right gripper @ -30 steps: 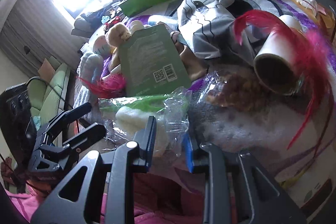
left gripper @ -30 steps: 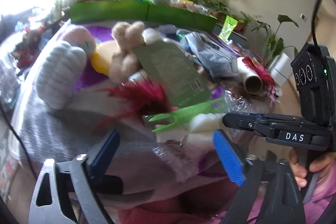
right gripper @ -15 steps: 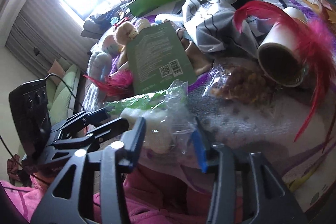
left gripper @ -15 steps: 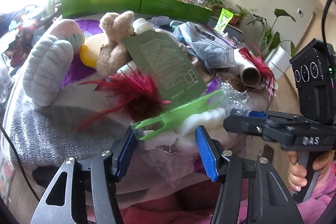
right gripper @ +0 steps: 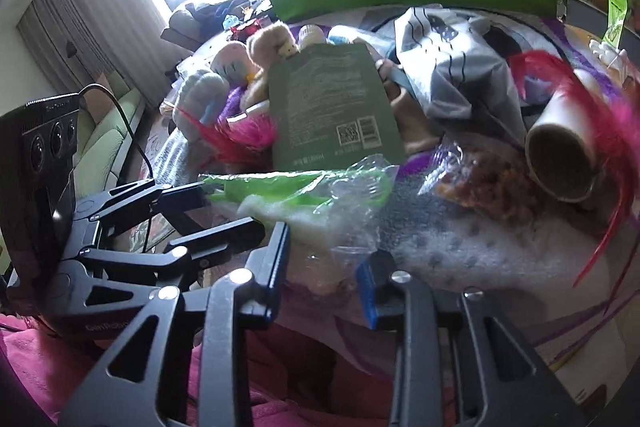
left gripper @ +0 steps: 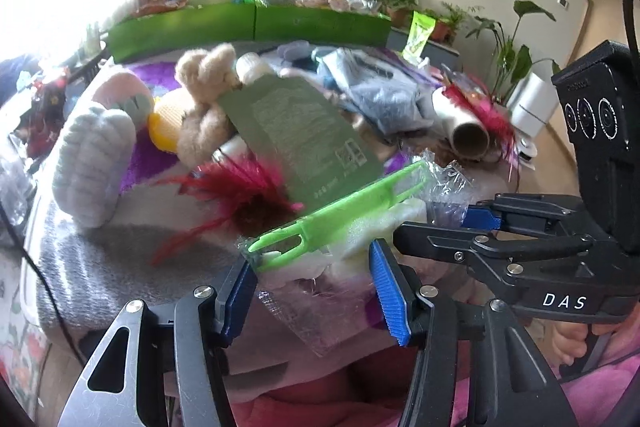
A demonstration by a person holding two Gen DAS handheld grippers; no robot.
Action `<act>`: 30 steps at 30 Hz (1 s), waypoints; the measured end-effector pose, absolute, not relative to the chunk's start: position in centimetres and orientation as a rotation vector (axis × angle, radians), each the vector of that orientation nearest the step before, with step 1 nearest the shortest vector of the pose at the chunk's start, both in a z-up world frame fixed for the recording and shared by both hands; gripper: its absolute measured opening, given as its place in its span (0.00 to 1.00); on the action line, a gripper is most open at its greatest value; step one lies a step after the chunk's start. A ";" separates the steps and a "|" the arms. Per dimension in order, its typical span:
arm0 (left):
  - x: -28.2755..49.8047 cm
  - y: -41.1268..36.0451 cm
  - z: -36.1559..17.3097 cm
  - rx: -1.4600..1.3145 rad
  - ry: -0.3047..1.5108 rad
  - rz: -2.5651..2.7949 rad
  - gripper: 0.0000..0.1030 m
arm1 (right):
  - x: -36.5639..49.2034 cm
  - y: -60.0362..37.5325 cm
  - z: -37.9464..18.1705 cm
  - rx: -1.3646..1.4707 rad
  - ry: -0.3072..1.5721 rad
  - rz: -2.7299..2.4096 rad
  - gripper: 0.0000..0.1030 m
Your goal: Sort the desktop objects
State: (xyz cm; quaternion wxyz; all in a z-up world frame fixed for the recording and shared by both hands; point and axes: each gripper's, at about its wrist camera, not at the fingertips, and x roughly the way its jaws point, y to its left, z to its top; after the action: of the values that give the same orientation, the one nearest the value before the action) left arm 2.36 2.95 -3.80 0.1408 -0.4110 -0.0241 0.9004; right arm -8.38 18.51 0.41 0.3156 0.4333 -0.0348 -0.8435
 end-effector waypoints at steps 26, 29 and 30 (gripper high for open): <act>-2.7 0.7 4.5 -0.912 -0.031 2.755 0.53 | -13.0 16.3 10.1 0.886 -0.029 -2.298 0.32; -3.7 0.4 5.0 -0.900 -0.032 2.761 0.53 | -13.8 16.0 10.8 0.870 -0.028 -2.308 0.32; -4.1 0.2 5.0 -0.900 -0.035 2.762 0.54 | -14.1 15.9 10.9 0.869 -0.028 -2.309 0.32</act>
State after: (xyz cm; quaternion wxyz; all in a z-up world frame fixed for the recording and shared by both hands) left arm -4.15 0.19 5.04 0.1181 -0.3076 -0.0118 0.9441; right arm -14.08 15.89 10.93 0.3309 0.3323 -0.0107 -0.8832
